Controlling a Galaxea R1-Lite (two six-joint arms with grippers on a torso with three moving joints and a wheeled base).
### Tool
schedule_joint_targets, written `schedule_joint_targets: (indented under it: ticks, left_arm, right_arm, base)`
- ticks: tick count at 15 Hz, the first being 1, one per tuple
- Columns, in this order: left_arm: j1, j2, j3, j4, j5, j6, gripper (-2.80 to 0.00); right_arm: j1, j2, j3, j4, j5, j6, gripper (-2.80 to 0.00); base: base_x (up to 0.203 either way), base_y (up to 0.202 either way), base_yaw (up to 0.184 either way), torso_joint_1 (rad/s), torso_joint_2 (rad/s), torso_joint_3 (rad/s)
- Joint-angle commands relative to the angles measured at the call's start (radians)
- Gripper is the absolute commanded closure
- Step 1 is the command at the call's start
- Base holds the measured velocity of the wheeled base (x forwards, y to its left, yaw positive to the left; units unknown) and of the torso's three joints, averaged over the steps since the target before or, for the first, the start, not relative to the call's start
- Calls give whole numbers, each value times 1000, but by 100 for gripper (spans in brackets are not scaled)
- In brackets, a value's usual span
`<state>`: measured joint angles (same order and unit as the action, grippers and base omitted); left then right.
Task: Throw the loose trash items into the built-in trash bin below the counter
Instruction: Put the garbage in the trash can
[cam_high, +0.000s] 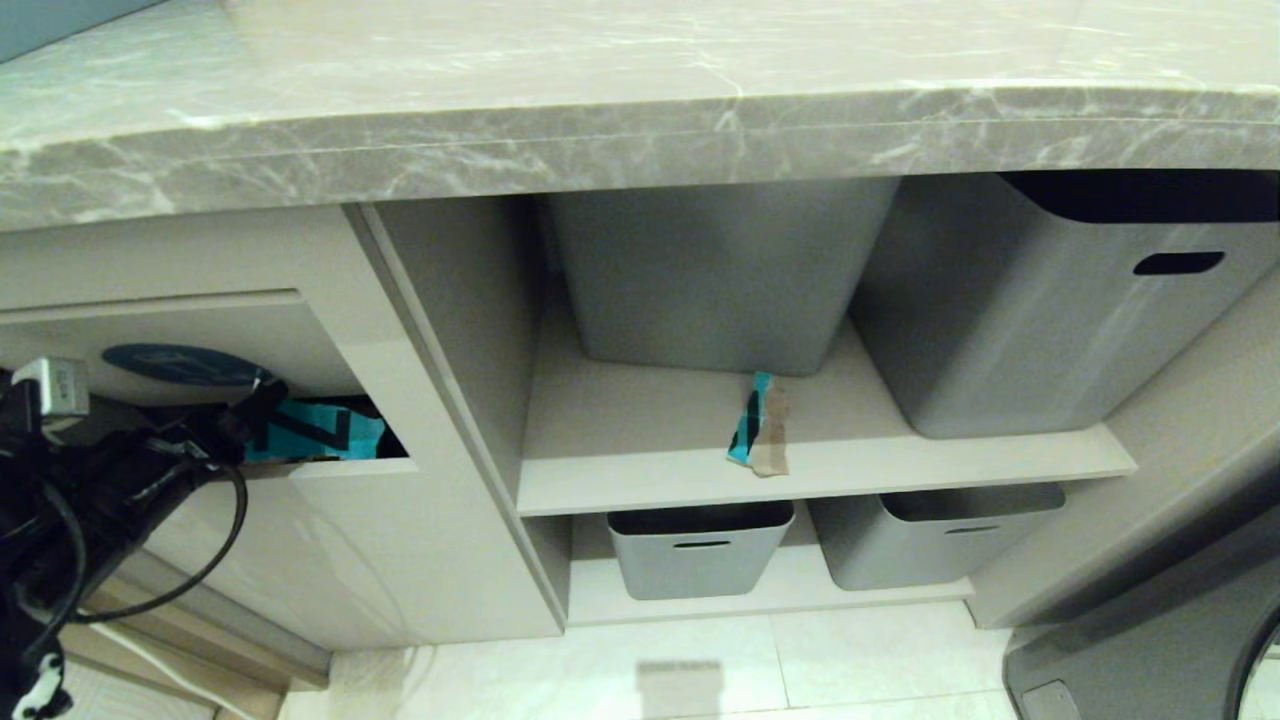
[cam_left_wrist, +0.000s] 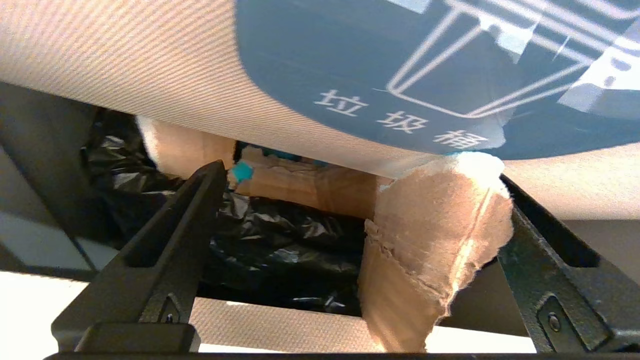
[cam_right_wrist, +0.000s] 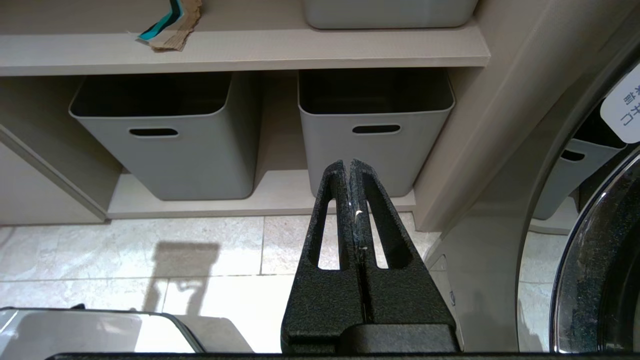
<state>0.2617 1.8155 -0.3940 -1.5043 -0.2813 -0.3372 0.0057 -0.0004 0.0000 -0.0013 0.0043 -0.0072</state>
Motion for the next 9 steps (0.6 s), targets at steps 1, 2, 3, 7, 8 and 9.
schedule_joint_targets:
  ticks: [1, 2, 3, 7, 8, 9]
  left_arm:
    - [1, 2, 1, -8, 8, -3, -280]
    - [1, 2, 2, -8, 8, -2, -280]
    - [1, 2, 3, -8, 8, 4, -280]
    - [1, 20, -7, 3, 15, 108, -280]
    - [1, 36, -36, 3, 24, 114, -280]
    - [1, 48, -61, 3, 41, 114, -280]
  right_arm:
    - [0, -1, 0, 0, 0, 0, 0]
    - [0, -1, 0, 0, 0, 0, 0]
    - [0, -1, 0, 0, 0, 0, 0]
    - [0, -1, 0, 0, 0, 0, 0]
    - [0, -1, 0, 0, 1, 0, 0]
    - [0, -1, 0, 0, 0, 0, 0]
  base:
    - [0, 0, 0, 0, 0, 0]
    - [0, 0, 0, 0, 0, 0]
    - [0, 0, 0, 0, 0, 0]
    - [0, 0, 0, 0, 0, 0]
    - [0, 0, 0, 0, 0, 0]
    - [0, 0, 0, 0, 0, 0]
